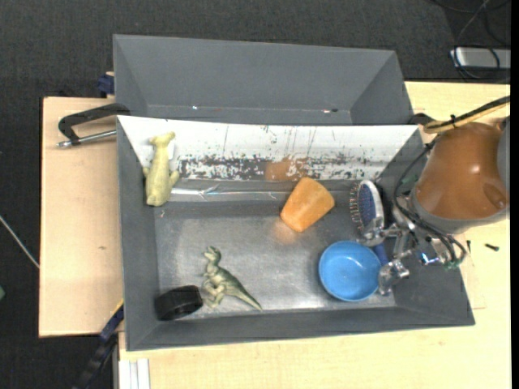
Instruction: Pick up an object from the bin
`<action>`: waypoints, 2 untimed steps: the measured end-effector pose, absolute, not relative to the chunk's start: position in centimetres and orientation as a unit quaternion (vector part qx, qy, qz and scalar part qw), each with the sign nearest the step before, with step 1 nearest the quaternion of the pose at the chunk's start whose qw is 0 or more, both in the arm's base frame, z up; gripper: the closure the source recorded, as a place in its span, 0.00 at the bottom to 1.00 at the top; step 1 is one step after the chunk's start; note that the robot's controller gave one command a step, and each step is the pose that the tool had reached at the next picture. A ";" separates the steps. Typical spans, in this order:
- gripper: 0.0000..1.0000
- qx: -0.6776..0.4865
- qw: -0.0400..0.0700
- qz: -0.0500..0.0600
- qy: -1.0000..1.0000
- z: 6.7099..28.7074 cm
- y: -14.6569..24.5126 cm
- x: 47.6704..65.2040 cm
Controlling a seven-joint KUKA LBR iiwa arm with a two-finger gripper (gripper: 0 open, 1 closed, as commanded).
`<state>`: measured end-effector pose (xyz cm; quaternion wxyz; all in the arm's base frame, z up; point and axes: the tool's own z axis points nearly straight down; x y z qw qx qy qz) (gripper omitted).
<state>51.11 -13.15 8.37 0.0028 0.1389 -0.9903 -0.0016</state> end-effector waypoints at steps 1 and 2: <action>1.00 0.123 -0.006 0.002 -0.992 18.5 -12.9 50.4; 1.00 0.268 -0.004 0.003 -0.964 7.4 -11.4 50.8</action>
Offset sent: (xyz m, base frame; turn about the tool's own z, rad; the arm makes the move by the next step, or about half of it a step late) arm -0.0100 0.0026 0.0963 0.0326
